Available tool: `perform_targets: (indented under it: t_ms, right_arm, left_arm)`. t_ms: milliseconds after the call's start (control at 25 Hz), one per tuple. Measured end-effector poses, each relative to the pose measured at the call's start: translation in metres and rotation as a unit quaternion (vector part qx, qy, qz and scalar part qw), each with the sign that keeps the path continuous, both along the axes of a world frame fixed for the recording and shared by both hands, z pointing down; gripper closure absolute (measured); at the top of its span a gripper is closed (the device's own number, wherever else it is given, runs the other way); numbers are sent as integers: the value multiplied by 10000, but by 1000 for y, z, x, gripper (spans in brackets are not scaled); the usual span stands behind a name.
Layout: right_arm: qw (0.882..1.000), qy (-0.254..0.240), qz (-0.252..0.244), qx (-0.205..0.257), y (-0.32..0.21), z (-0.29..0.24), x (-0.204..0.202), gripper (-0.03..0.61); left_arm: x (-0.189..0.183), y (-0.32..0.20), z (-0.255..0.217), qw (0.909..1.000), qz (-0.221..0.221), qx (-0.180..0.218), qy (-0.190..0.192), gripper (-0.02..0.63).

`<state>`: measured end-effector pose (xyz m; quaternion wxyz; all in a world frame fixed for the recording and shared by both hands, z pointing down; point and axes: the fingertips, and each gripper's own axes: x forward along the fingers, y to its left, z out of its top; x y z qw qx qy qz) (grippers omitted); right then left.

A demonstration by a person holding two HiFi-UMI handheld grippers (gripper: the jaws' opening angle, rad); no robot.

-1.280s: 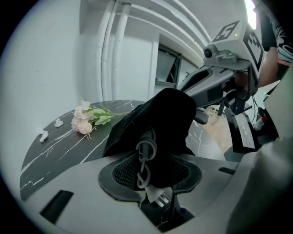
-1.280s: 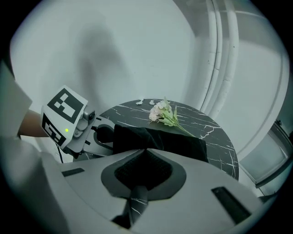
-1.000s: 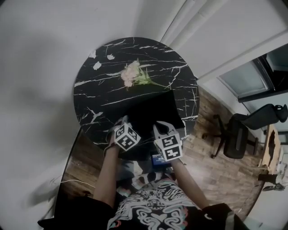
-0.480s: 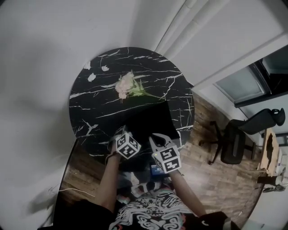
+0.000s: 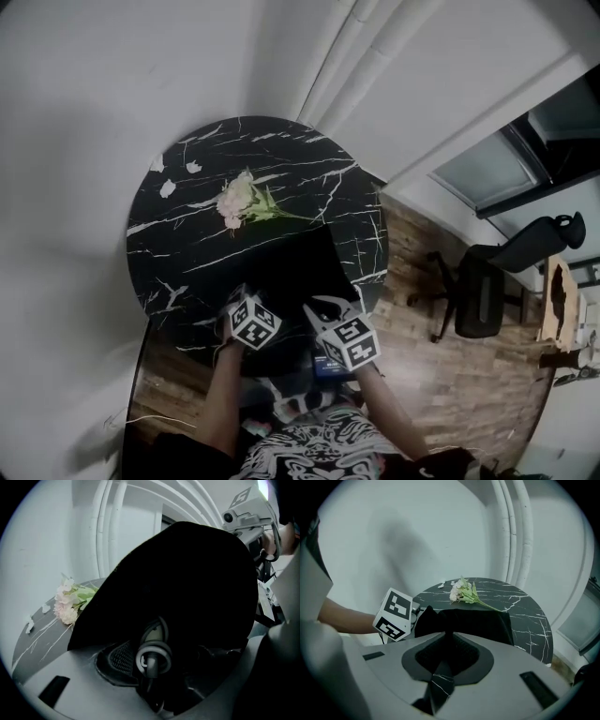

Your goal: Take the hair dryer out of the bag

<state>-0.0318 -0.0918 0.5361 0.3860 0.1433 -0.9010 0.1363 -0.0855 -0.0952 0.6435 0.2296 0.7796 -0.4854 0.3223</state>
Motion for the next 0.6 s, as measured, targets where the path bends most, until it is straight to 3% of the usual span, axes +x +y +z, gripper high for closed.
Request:
perform_targets:
  t_ms: [240, 600]
  right_arm:
    - [9978, -322, 492, -294, -21, -13, 27, 551]
    - [9905, -239, 1312, -346, -82, 7, 81, 517]
  left_arm:
    - [1, -2, 2, 10000, 48, -40, -55, 393]
    - [0, 0, -1, 9999, 47, -49, -73, 396]
